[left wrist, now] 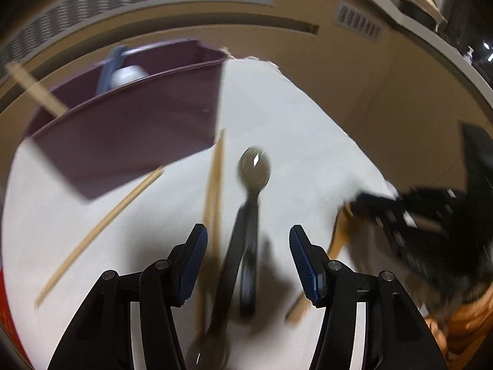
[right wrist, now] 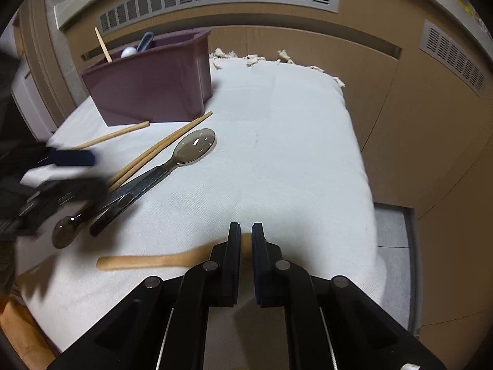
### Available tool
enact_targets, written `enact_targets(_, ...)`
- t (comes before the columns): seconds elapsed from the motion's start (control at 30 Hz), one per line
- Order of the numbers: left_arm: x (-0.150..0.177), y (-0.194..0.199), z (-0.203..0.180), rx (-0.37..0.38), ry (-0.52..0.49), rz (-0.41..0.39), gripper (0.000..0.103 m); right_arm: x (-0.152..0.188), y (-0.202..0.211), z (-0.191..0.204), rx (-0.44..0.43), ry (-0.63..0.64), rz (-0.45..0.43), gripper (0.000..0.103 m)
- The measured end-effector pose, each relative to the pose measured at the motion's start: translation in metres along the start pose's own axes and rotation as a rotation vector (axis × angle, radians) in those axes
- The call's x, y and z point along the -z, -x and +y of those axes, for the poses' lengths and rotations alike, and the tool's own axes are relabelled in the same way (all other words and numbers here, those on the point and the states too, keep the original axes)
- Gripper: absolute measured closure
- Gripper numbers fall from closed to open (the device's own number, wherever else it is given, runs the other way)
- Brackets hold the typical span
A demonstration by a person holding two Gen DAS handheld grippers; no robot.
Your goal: Organize utensils
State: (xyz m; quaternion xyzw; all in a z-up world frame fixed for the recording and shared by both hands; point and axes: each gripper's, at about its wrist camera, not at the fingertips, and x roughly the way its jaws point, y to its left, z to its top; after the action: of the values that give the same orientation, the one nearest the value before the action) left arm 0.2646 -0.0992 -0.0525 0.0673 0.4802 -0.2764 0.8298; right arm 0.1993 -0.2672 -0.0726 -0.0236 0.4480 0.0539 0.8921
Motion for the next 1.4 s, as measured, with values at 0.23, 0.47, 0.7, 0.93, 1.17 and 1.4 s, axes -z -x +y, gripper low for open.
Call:
enact_targets(0.23,-0.041,-0.045,-0.017,-0.101,-0.086,0.069,0.047,0.019,0.017,-0.001,0.001,0.011,0.004,0.072)
enact_targets(0.47,-0.048,-0.068,-0.02,-0.109,-0.09,0.12,0.065,0.032,0.023,0.001,-0.015,-0.006,0.013,0.054)
enact_targets(0.7,-0.025,-0.04,-0.015,-0.106,-0.1,0.058,0.07,0.033,0.013,0.006,-0.07,-0.064,0.09,0.054)
enact_targets(0.93,0.006,0.006,0.018,-0.111,-0.031,-0.003,0.07,0.008,-0.008,0.015,0.017,-0.031,0.103,0.054)
enact_targets(1.17,0.028,0.032,0.047,-0.106,0.039,-0.056,0.07,-0.012,-0.024,0.02,-0.054,-0.226,0.148,0.042)
enact_targets(1.4,0.035,0.031,0.063,-0.071,0.095,-0.073,0.07,-0.024,-0.041,0.046,0.106,-0.209,0.13,0.039)
